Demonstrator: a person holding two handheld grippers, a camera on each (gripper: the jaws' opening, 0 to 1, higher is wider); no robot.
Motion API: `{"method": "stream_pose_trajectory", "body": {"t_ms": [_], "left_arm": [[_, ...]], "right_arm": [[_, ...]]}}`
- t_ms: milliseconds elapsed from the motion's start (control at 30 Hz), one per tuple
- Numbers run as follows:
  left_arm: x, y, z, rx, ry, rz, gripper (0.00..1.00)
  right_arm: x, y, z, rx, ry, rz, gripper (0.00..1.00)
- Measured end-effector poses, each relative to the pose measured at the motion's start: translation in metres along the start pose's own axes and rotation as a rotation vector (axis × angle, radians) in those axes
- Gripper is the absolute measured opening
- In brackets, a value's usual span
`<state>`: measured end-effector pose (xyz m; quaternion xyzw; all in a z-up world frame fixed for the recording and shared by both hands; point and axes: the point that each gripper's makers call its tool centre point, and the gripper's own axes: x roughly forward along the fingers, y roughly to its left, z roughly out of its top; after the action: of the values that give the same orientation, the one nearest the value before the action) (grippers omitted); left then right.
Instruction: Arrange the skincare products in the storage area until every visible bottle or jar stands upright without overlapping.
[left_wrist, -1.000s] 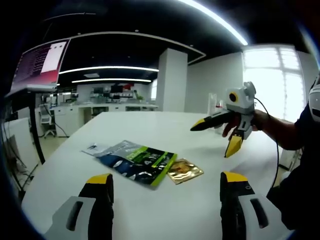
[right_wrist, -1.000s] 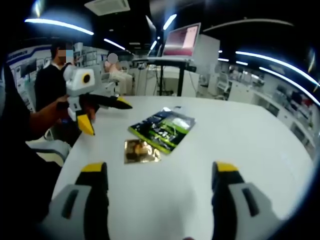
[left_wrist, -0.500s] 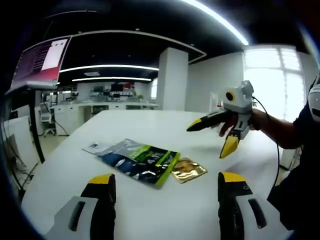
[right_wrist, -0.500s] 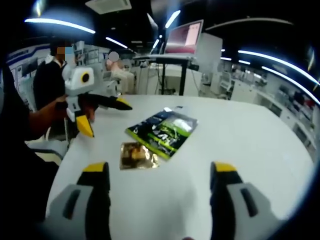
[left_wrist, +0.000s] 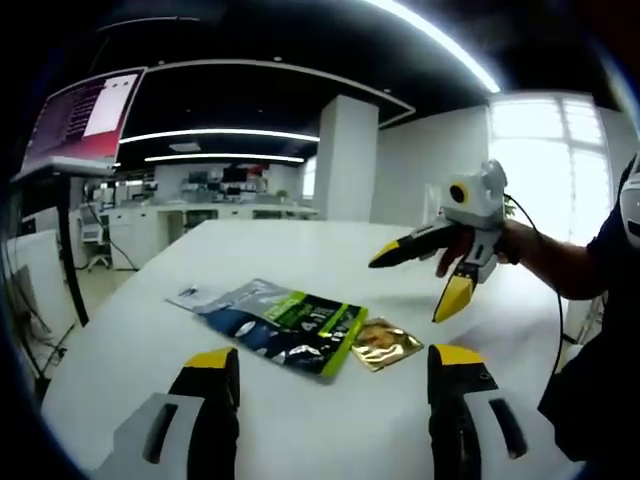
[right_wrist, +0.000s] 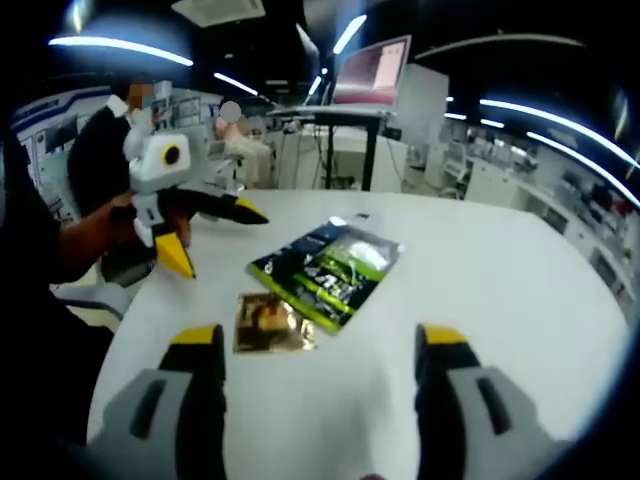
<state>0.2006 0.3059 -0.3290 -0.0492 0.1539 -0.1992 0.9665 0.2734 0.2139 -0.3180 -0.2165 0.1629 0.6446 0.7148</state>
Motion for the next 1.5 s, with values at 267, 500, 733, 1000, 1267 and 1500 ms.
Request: {"method": "stream_pose_trajectory", "body": {"t_ms": [267, 500, 733, 1000, 1267, 1500], "left_arm": [[0.005, 0.005, 0.001, -0.014, 0.006, 0.001, 0.71], [0.009, 0.010, 0.001, -0.029, 0.010, 0.003, 0.66], [0.012, 0.013, 0.001, -0.038, 0.014, -0.001, 0.62], [0.018, 0.016, 0.003, -0.058, 0.004, -0.010, 0.56], [0.027, 0.017, 0.005, -0.085, 0.010, -0.030, 0.45], [0.030, 0.018, 0.002, -0.095, 0.022, -0.029, 0.37]], "right_arm": [[0.008, -0.004, 0.003, 0.013, -0.005, 0.009, 0.72], [0.017, -0.012, 0.007, 0.030, -0.010, 0.012, 0.69], [0.024, -0.014, 0.006, 0.033, -0.005, 0.018, 0.66], [0.034, -0.016, 0.006, 0.049, -0.011, 0.038, 0.57], [0.044, -0.021, 0.009, 0.069, -0.018, 0.054, 0.49], [0.050, -0.022, 0.007, 0.074, -0.006, 0.073, 0.44]]}}
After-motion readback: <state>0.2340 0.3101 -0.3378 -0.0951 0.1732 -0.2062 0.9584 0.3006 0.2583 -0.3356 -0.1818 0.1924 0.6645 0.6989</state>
